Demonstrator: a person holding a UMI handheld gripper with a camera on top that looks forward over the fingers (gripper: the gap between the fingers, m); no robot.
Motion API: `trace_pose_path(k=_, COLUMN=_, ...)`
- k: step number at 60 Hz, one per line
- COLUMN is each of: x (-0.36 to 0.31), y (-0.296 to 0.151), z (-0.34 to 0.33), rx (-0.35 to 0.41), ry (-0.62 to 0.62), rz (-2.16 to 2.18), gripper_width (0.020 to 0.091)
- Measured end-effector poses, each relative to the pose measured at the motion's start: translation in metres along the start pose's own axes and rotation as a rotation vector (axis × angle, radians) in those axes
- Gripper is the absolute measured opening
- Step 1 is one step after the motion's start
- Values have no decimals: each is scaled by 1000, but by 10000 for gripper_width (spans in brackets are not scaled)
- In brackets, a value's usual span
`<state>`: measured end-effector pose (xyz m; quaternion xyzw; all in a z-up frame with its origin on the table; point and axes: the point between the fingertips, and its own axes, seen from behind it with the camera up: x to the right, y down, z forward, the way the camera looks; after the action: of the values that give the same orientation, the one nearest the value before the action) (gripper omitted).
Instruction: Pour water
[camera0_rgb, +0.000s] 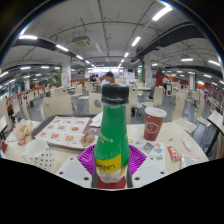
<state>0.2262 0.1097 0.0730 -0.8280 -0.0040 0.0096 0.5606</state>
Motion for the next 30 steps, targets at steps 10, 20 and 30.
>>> trace_pose_path(k=10, x=2, y=15, z=21, rx=-6, ry=11, rz=-45, gripper_width=393)
trace_pose_path(k=20, x=-10, y=16, z=-1, rx=-31, ry=16, rz=-26, gripper_width=392)
trace_pose_path(k=30, x=-11, y=16, z=-4, rx=-57, ry=21, rz=-25, gripper_width=477)
